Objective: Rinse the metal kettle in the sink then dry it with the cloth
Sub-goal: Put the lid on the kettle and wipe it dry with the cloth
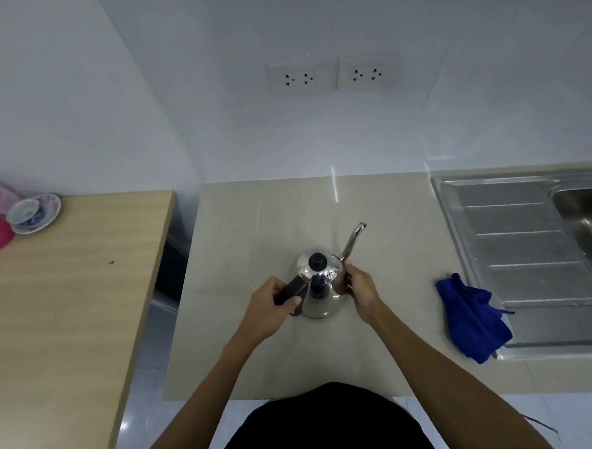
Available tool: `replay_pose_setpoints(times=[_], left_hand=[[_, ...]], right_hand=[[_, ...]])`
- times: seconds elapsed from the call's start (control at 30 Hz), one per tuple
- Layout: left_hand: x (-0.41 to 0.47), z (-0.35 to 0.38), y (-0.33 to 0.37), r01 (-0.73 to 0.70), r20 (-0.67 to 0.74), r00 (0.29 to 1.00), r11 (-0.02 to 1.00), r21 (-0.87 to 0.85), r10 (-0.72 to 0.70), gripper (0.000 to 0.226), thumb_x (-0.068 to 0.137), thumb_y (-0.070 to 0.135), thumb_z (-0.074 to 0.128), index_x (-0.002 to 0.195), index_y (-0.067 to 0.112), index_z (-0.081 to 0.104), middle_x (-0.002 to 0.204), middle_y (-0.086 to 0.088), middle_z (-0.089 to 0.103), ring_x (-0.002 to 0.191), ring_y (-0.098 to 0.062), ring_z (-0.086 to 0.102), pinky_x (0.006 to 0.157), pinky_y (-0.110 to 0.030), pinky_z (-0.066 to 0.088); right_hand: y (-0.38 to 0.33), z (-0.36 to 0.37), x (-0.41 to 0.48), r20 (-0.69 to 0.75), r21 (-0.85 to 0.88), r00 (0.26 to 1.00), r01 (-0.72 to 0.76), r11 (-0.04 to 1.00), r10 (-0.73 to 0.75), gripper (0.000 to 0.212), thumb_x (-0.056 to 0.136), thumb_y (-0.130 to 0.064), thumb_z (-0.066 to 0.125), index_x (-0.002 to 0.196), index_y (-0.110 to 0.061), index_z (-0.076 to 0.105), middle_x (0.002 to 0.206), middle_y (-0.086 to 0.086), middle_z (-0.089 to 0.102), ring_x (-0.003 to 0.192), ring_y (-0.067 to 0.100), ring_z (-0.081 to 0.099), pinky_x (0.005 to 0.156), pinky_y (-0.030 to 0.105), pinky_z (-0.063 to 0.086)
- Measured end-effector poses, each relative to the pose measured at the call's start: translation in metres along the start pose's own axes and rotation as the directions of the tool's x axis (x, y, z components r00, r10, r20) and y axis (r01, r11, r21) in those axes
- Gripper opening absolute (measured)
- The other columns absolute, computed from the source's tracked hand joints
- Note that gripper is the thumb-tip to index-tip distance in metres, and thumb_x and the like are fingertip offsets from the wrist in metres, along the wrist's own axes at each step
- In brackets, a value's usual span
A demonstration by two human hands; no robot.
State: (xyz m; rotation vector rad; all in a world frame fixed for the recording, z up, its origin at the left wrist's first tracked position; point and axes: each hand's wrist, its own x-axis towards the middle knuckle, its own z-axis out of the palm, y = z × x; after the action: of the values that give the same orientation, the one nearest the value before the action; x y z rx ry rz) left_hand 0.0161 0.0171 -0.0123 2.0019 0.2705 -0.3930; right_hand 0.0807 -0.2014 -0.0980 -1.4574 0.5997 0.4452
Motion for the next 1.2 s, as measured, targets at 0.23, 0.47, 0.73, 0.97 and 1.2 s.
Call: replay_pose_setpoints(times=[0.23,0.47,0.73,0.97,1.2], left_hand=[[0.009,-0.008,0.003,-0.022,0.002,1.0,0.999,-0.026,0.022,0.018,0.088,0.012,0.072,0.085,0.012,0.055,0.075,-0.006,0.068,0.048,-0.004,0.053,0.058,-0.028,0.043],[0.04,-0.044,0.016,-0.063,-0.101,0.993,0.998,0.023,0.065,0.017,0.089,0.012,0.072,0.095,0.002,0.059,0.081,-0.01,0.065,0.058,-0.016,0.052,0.044,-0.021,0.045],[0.106,-0.105,0.041,-0.114,-0.119,0.983,0.97,0.213,0.142,0.02,0.092,0.019,0.068,0.106,0.006,0.063,0.09,-0.008,0.066,0.079,-0.035,0.068,0.05,-0.014,0.048],[0.157,-0.127,0.045,-0.119,-0.123,0.98,0.955,0.273,0.157,0.013,0.094,0.019,0.064,0.103,0.009,0.063,0.084,-0.002,0.062,0.074,-0.024,0.061,0.049,-0.012,0.047],[0.184,-0.136,0.047,-0.069,-0.075,0.992,0.941,0.331,0.099,0.019,0.095,0.017,0.063,0.109,0.005,0.063,0.091,-0.007,0.062,0.081,-0.019,0.057,0.061,-0.019,0.036]], right_hand=[[-0.021,0.013,0.004,-0.012,0.044,0.998,-0.068,0.997,0.068,0.029,0.098,-0.035,0.05,0.097,-0.015,0.072,0.09,0.005,0.062,0.085,0.017,0.054,0.079,0.03,0.042],[-0.067,0.048,0.014,0.025,0.099,0.996,-0.083,0.992,0.081,0.02,0.095,-0.035,0.054,0.09,-0.019,0.064,0.088,0.004,0.055,0.078,0.016,0.049,0.074,0.032,0.043],[-0.123,0.099,0.04,0.094,0.18,0.991,-0.108,0.978,0.092,0.016,0.089,-0.038,0.059,0.08,-0.026,0.062,0.088,-0.005,0.06,0.083,0.013,0.054,0.07,0.029,0.043],[-0.151,0.125,0.066,0.106,0.194,0.988,-0.13,0.972,0.111,0.024,0.087,-0.045,0.06,0.088,-0.021,0.062,0.083,-0.004,0.058,0.073,0.012,0.053,0.059,0.026,0.041],[-0.159,0.132,0.079,0.158,0.218,0.975,-0.189,0.957,0.157,0.036,0.091,-0.046,0.057,0.103,-0.013,0.063,0.087,0.0,0.062,0.078,0.012,0.059,0.063,0.027,0.046]])
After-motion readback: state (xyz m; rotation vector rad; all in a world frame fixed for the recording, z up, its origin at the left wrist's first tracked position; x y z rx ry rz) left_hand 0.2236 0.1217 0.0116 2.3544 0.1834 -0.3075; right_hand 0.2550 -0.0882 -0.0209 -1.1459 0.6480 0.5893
